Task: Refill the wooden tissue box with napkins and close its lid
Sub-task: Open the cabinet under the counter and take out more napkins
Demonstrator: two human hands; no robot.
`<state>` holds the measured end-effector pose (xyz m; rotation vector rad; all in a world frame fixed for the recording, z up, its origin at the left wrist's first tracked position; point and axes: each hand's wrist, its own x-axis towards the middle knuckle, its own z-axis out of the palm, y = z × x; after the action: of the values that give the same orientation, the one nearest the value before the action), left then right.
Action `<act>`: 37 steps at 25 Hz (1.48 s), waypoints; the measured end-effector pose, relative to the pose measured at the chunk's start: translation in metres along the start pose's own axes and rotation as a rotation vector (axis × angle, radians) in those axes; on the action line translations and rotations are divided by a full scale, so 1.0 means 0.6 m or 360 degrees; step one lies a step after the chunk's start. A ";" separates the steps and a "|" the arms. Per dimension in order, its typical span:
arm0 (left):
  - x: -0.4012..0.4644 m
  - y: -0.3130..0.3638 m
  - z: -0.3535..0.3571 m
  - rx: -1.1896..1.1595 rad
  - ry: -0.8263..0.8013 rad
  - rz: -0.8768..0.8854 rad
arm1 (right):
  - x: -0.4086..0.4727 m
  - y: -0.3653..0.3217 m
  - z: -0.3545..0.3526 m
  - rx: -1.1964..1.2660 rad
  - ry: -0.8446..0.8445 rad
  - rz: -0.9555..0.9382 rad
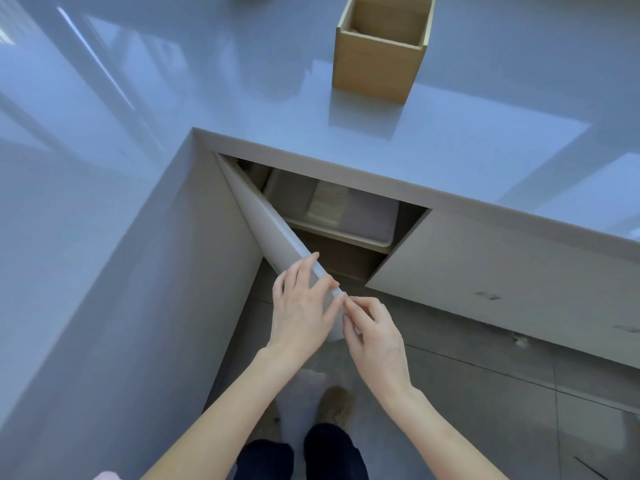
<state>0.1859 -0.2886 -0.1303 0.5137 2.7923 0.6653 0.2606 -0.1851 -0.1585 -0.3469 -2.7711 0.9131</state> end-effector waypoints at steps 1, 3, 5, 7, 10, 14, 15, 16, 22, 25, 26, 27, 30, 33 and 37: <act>-0.008 -0.006 -0.004 -0.0012 -0.0035 -0.0029 | -0.005 -0.009 0.003 0.0003 0.0008 0.0010; -0.025 -0.021 -0.014 0.0033 -0.0081 -0.0033 | -0.016 -0.027 0.013 0.0020 0.0010 0.0013; -0.042 -0.040 -0.026 0.0037 -0.0137 -0.0016 | -0.032 -0.042 0.024 0.0051 -0.0056 0.0007; -0.061 -0.065 -0.042 -0.0100 -0.0176 -0.0057 | -0.050 -0.065 0.037 0.0097 -0.0116 -0.0013; -0.084 -0.100 -0.068 -0.0505 -0.0264 -0.0323 | -0.078 -0.108 0.063 0.0183 -0.0155 0.0053; -0.103 -0.149 -0.092 -0.0737 -0.0427 -0.0461 | -0.113 -0.167 0.105 0.0303 -0.0238 0.0124; -0.106 -0.160 -0.098 -0.0779 -0.0438 -0.0455 | -0.119 -0.180 0.115 0.0341 -0.0257 0.0151; -0.110 -0.171 -0.105 -0.0818 -0.0443 -0.0457 | -0.124 -0.193 0.125 0.0371 -0.0273 0.0171; -0.130 -0.237 -0.143 -0.0894 -0.0421 -0.0467 | -0.137 -0.256 0.169 0.0458 -0.0341 0.0213; -0.130 -0.249 -0.149 -0.0873 -0.0411 -0.0445 | -0.137 -0.271 0.175 0.0442 -0.0348 0.0234; -0.131 -0.250 -0.148 -0.0876 -0.0408 -0.0424 | -0.137 -0.272 0.173 0.0442 -0.0363 0.0239; -0.132 -0.249 -0.147 -0.0873 -0.0397 -0.0397 | -0.137 -0.272 0.170 0.0448 -0.0380 0.0253; -0.137 -0.243 -0.139 -0.0739 -0.0322 -0.0306 | -0.133 -0.267 0.158 0.0371 -0.0368 0.0186; -0.134 -0.227 -0.134 -0.0392 -0.0201 -0.0174 | -0.120 -0.252 0.144 0.0269 -0.0313 0.0067; -0.116 -0.207 -0.135 -0.0082 -0.0145 -0.0034 | -0.079 -0.214 0.125 0.0194 -0.0227 0.0105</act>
<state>0.1906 -0.4509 -0.1089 0.4906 2.6843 0.6897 0.2656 -0.3408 -0.1458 -0.3689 -2.8283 1.1599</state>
